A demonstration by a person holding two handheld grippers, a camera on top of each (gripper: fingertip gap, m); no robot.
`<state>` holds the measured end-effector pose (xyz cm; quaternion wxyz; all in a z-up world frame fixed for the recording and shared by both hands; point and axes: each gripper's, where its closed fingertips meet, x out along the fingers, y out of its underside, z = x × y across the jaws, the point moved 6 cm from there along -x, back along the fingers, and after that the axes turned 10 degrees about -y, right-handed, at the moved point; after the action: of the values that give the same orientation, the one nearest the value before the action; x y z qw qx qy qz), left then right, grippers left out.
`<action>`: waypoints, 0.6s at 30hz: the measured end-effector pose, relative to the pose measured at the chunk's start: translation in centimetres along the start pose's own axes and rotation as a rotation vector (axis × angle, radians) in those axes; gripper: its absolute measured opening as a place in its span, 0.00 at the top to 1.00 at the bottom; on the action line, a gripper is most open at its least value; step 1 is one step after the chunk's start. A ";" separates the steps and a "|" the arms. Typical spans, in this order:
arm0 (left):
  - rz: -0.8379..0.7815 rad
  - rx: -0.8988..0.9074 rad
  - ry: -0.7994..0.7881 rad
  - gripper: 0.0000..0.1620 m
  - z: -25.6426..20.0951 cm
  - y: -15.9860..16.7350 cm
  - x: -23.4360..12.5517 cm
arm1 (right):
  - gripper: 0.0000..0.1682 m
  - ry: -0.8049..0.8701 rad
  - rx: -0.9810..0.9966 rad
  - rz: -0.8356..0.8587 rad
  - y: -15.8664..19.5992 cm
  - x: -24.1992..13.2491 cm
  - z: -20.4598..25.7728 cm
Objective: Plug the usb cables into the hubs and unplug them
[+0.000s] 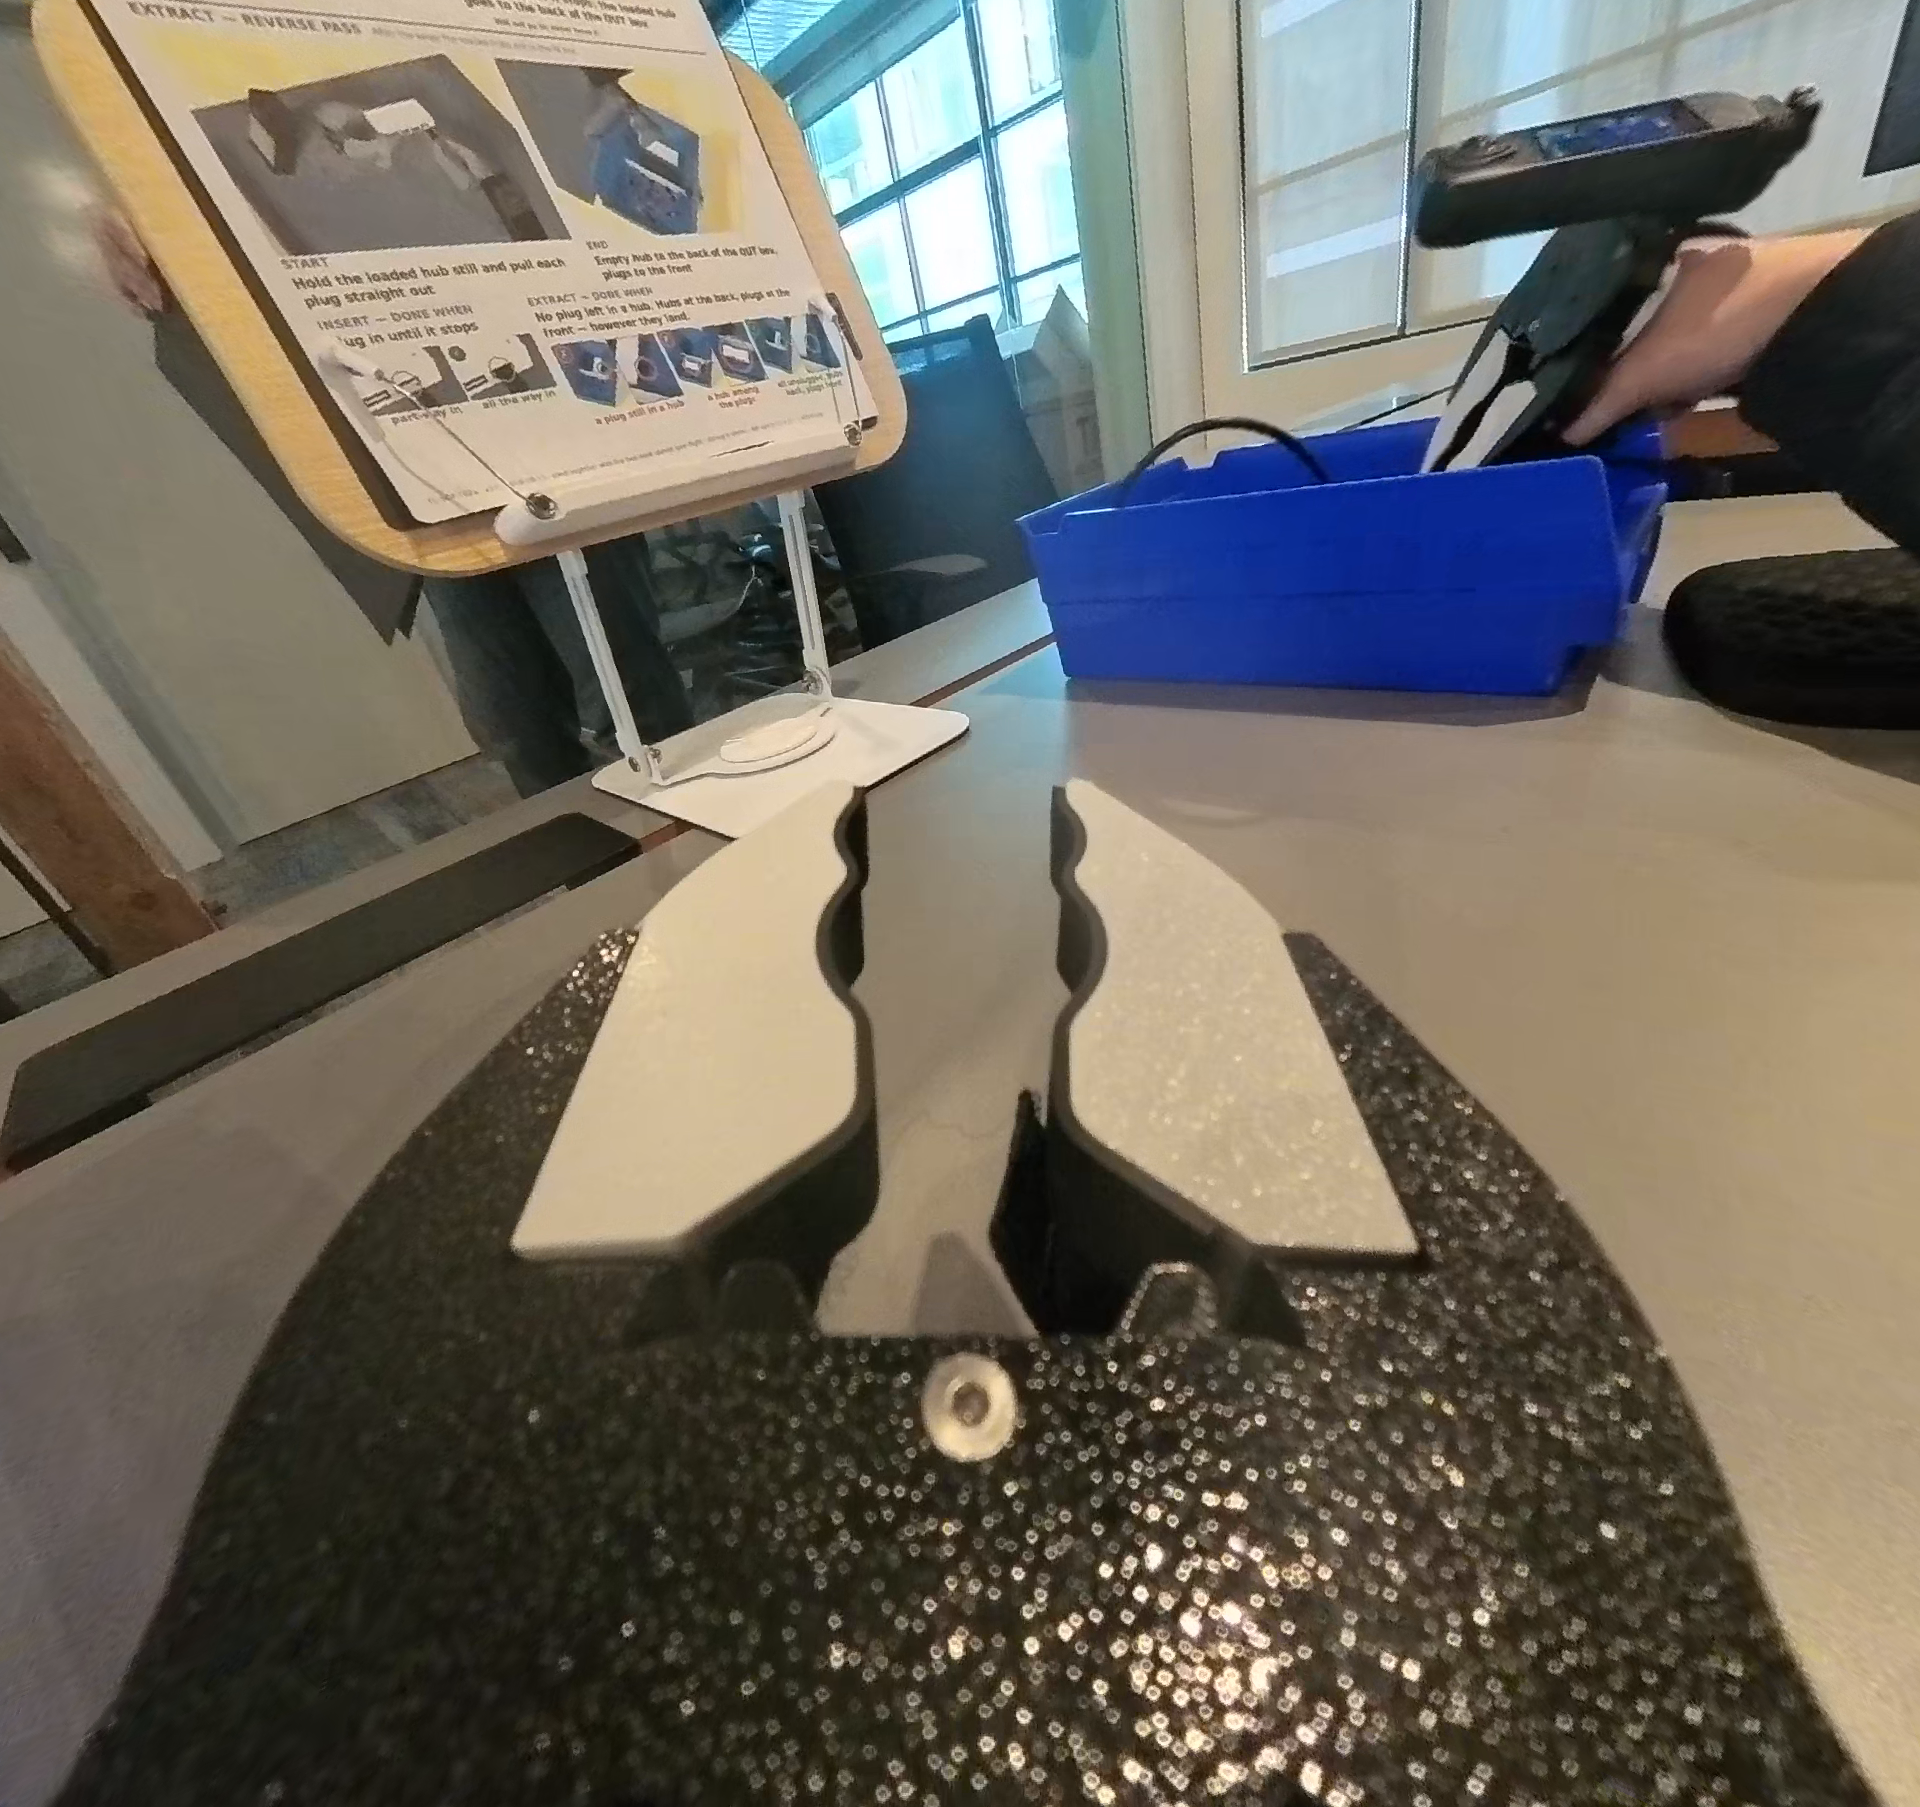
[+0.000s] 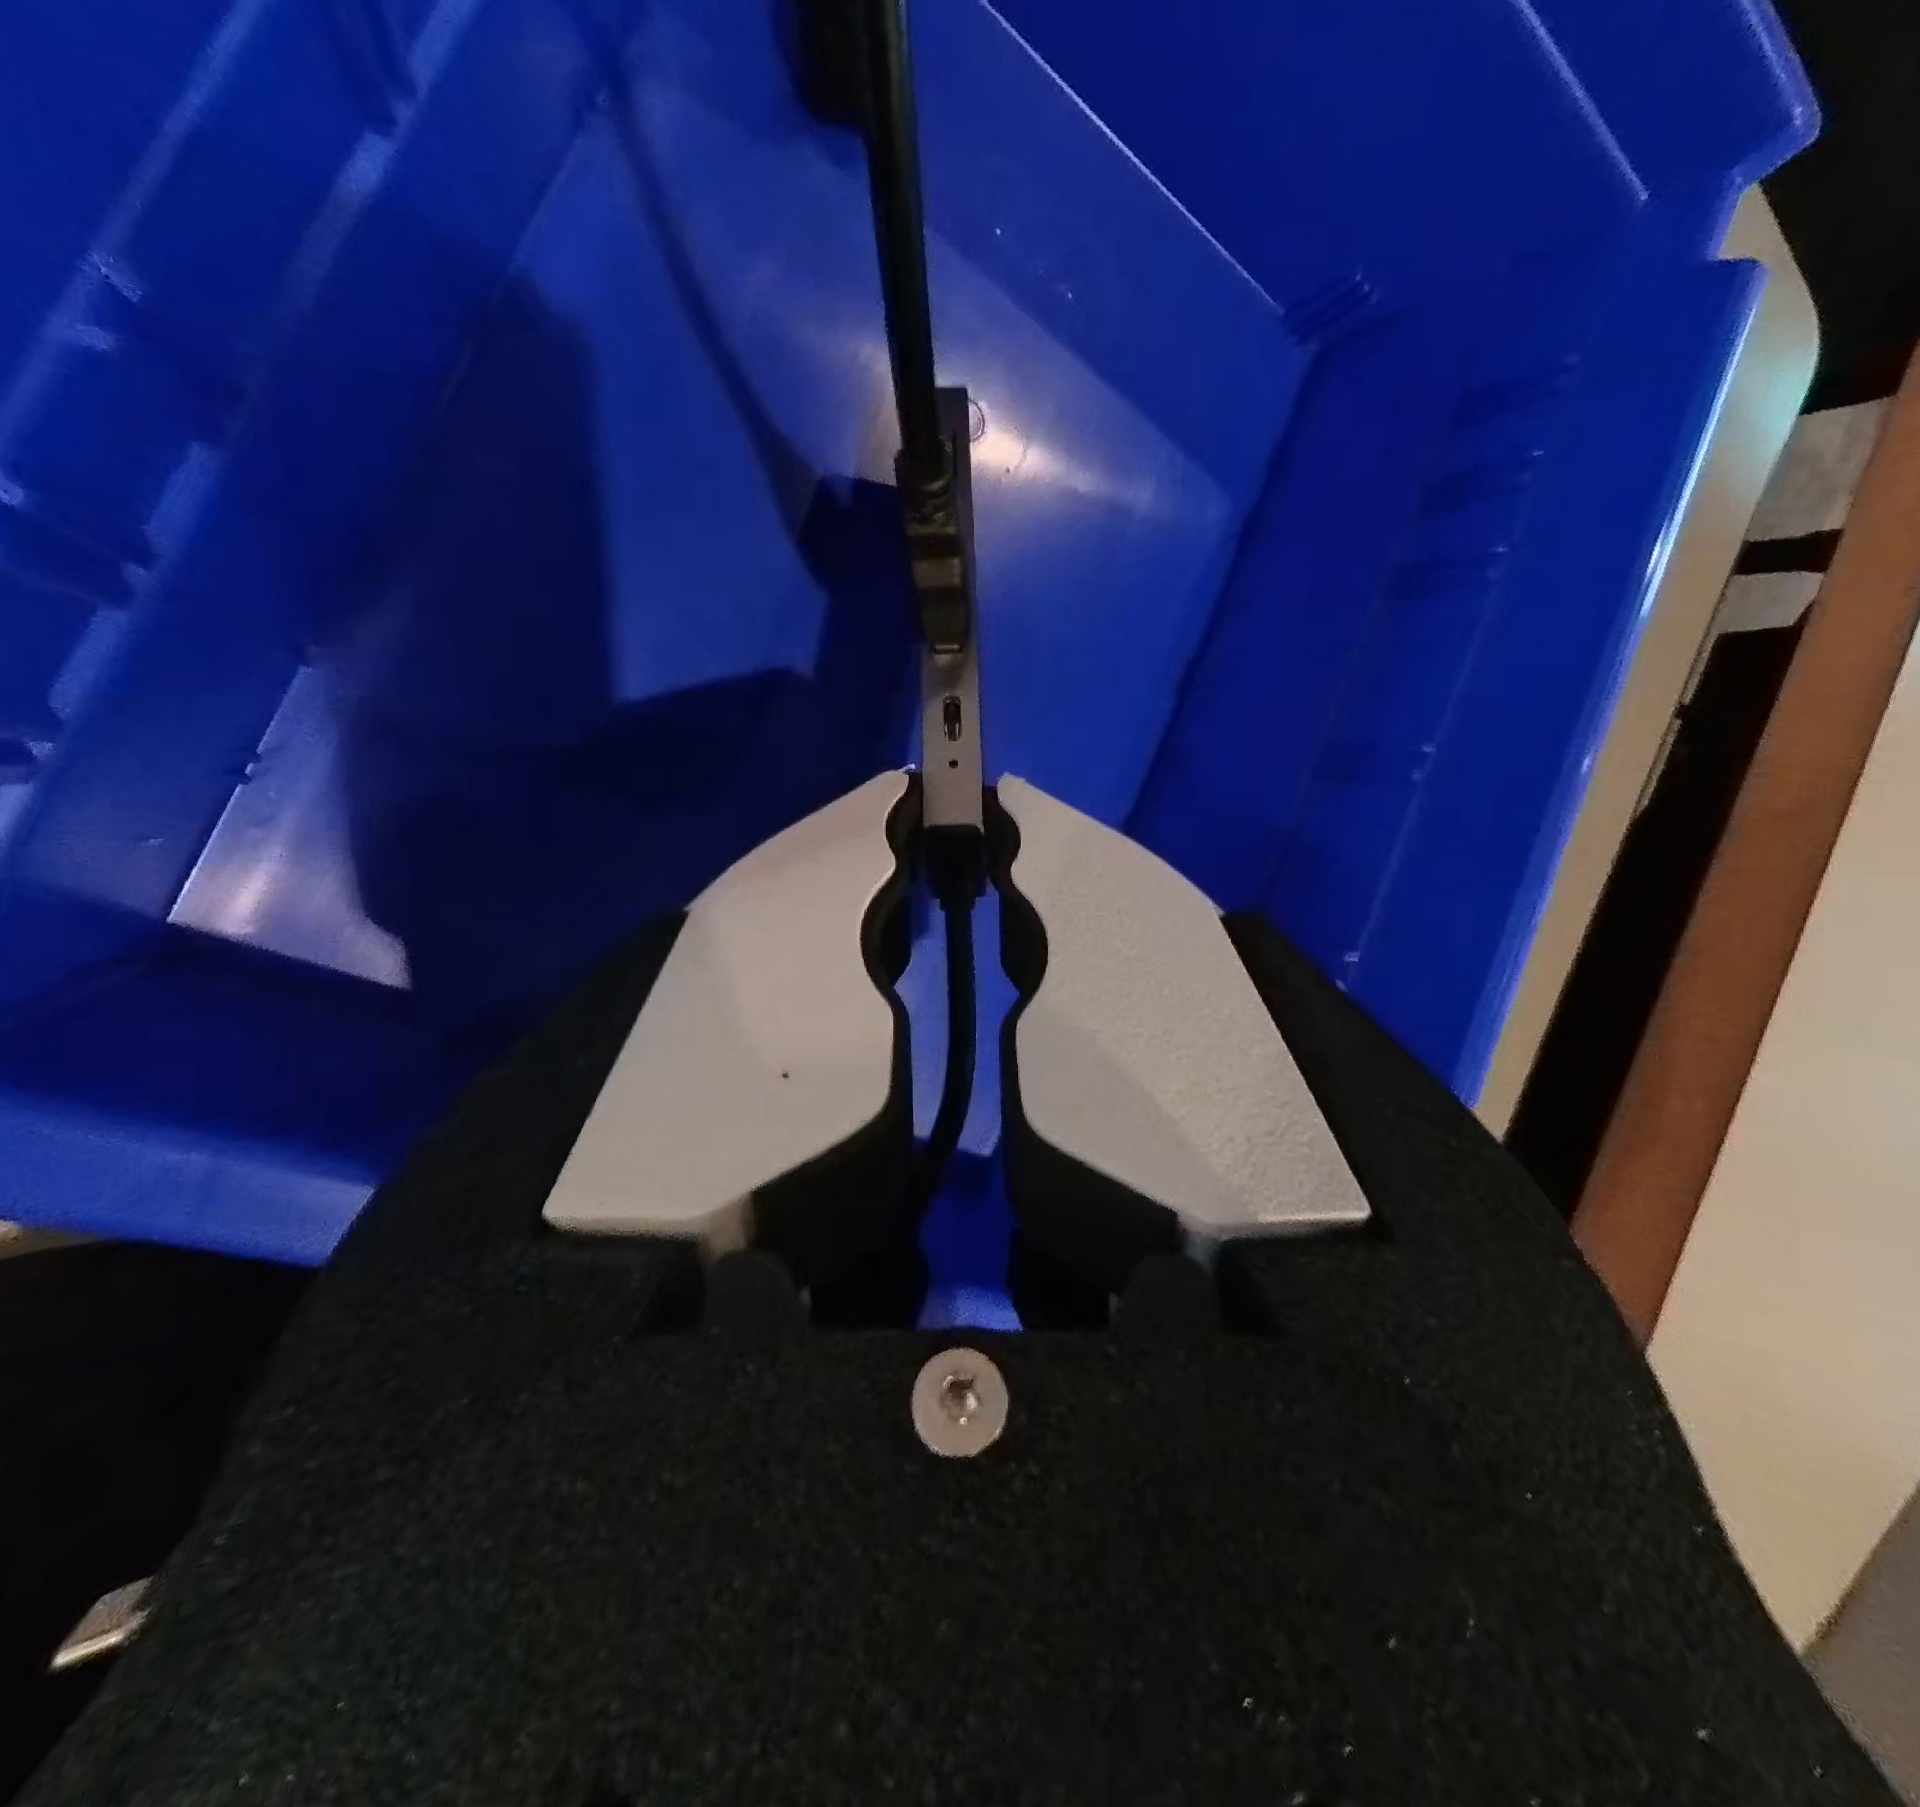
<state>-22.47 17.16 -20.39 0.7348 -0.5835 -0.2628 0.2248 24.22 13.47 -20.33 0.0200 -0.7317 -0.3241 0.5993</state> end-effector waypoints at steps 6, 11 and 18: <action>0.002 0.015 0.005 0.80 -0.2 0.0 0.0 | 0.92 0.036 0.011 0.041 0.1 0.6 -0.3; 0.002 0.025 0.007 0.80 -0.3 0.0 0.0 | 0.83 0.082 0.042 -0.045 -0.6 -0.9 -0.7; 0.001 0.029 0.008 0.80 -0.3 0.0 0.0 | 0.75 0.266 0.034 -0.098 -1.7 -6.2 -0.9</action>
<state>-22.23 16.95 -20.49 0.7441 -0.5738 -0.2564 0.2266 23.84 12.06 -14.00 0.1043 -0.7877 -0.3436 0.5006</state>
